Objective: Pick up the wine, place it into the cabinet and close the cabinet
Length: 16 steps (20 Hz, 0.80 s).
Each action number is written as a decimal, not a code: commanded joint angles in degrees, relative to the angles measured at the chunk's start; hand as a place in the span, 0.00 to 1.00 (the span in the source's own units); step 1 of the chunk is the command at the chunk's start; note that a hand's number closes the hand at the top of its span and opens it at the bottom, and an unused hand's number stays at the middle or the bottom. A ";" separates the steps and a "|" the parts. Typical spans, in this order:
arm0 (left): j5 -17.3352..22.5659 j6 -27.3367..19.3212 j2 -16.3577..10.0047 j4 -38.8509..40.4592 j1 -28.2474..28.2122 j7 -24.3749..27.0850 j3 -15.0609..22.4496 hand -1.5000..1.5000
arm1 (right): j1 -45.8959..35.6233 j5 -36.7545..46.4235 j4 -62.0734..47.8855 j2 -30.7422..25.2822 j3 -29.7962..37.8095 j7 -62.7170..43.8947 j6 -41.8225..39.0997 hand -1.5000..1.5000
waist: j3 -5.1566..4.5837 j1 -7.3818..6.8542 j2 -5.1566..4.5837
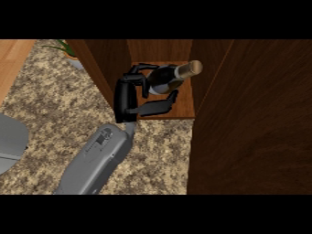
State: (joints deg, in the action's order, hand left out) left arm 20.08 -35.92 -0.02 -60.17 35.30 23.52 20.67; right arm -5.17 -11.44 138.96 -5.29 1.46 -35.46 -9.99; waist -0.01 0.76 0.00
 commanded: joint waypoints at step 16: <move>3.93 7.41 0.02 23.40 14.24 5.02 -10.38 1.00 | 1.99 -6.15 8.62 0.85 -0.49 -4.15 0.89 0.00 | -0.02 0.98 -0.22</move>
State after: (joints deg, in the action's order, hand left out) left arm 23.64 -30.47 -0.03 -42.16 46.48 25.95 13.31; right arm -5.52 -11.86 138.54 -4.53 0.98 -35.53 -9.77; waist -0.01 1.25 -0.16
